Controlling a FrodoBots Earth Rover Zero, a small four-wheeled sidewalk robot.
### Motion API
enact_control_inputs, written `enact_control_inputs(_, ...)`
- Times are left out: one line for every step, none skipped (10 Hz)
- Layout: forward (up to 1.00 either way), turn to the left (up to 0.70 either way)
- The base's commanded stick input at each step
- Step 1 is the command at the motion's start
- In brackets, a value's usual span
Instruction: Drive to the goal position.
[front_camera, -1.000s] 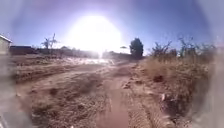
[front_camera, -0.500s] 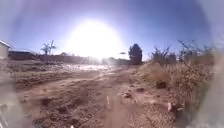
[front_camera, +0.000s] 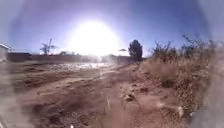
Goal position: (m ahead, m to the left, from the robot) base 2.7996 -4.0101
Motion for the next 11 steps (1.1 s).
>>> enact_control_inputs(0.5, 0.0)
enact_control_inputs(0.5, 0.0)
enact_control_inputs(0.5, 0.0)
enact_control_inputs(0.5, 0.0)
enact_control_inputs(0.5, 0.0)
enact_control_inputs(0.5, 0.0)
enact_control_inputs(0.5, 0.0)
enact_control_inputs(0.5, 0.0)
enact_control_inputs(0.5, 0.0)
enact_control_inputs(0.5, 0.0)
enact_control_inputs(0.5, 0.0)
